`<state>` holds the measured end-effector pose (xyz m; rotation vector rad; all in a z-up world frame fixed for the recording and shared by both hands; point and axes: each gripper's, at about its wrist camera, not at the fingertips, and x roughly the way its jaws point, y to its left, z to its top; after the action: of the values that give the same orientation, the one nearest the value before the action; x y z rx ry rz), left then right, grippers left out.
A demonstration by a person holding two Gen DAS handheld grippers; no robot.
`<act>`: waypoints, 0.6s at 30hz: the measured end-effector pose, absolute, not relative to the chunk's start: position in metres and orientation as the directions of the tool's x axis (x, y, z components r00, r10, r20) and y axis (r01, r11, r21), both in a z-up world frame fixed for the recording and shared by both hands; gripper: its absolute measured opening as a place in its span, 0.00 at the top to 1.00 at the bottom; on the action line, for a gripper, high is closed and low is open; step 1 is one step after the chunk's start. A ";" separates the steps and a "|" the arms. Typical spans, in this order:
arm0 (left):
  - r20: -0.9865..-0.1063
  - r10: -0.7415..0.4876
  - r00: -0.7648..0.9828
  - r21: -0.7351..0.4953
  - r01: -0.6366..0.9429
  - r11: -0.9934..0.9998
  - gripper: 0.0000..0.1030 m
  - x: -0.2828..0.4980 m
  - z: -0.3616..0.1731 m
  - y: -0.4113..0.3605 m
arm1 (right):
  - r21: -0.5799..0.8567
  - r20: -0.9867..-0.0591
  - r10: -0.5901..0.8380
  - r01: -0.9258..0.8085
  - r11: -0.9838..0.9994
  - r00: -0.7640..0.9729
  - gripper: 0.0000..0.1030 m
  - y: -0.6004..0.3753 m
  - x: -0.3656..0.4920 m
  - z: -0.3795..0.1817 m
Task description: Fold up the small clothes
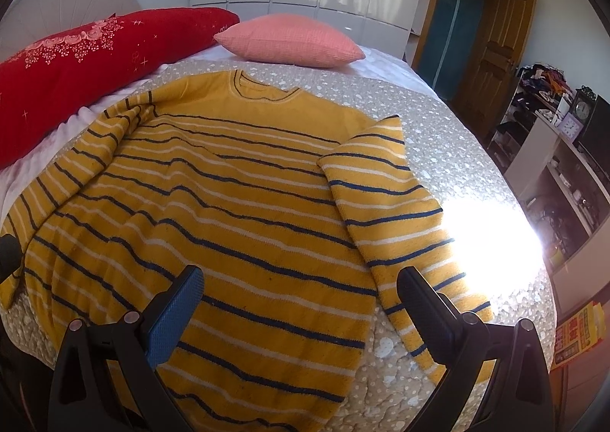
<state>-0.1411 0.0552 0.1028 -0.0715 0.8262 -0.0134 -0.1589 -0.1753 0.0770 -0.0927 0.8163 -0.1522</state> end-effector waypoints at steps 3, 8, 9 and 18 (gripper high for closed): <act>-0.740 -0.042 0.672 -0.072 -0.017 0.997 0.00 -0.140 0.101 0.056 | -0.142 -0.721 -0.171 0.099 0.985 0.672 0.01 -0.175 -0.158 0.075; -0.749 -0.042 0.661 -0.071 -0.018 0.997 0.00 -0.139 0.098 0.054 | -0.139 -0.728 -0.168 0.097 0.986 0.665 0.01 -0.176 -0.157 0.071; -0.751 -0.042 0.659 -0.071 -0.018 0.997 0.00 -0.139 0.097 0.054 | -0.138 -0.729 -0.168 0.098 0.986 0.664 0.01 -0.176 -0.157 0.071; -0.773 -0.043 0.632 -0.048 0.009 0.999 0.00 -0.137 0.091 0.041 | -0.105 -0.735 -0.164 0.128 0.986 0.658 0.01 -0.194 -0.159 0.066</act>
<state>-0.1369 0.0410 0.0909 -0.0409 0.8857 -0.0301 -0.1587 -0.1935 0.0658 -0.0455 0.8369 -0.1657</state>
